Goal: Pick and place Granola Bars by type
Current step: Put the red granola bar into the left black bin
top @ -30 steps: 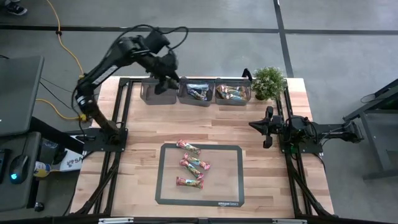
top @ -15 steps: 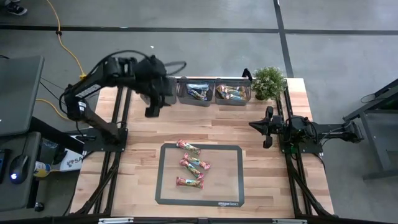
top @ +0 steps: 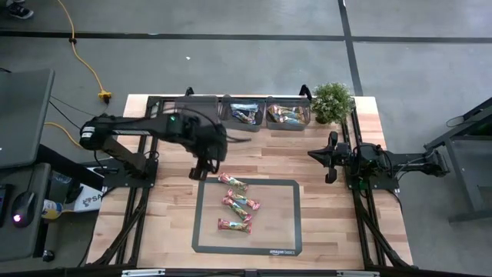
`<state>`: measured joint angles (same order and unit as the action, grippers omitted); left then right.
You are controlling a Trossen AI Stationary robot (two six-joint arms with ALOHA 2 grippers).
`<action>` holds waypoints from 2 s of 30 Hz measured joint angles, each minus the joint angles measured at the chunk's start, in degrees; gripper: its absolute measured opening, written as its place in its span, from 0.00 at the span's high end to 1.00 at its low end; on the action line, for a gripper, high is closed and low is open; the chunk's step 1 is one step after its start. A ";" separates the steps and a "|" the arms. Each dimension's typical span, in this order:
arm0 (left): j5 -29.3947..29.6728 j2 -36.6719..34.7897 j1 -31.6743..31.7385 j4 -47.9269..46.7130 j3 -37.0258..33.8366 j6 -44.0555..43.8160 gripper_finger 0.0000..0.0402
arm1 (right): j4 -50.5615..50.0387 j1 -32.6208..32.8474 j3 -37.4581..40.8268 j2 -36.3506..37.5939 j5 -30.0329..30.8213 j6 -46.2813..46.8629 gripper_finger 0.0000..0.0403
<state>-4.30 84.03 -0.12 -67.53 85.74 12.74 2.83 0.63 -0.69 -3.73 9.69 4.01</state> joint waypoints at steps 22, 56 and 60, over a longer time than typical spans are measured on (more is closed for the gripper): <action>-2.99 -0.20 0.06 31.87 -25.68 7.09 0.50 | 0.00 0.02 0.00 0.00 0.00 0.00 1.00; -1.54 11.80 -0.26 38.49 -25.93 9.41 0.30 | 0.56 0.00 0.09 -0.76 0.02 0.00 1.00; -1.45 11.80 -0.24 39.80 -25.93 11.08 0.30 | 0.59 0.00 0.09 -0.76 0.04 0.00 1.00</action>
<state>-5.76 95.83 -0.36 -27.73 59.81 23.81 3.42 0.63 -0.60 -4.49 9.73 4.01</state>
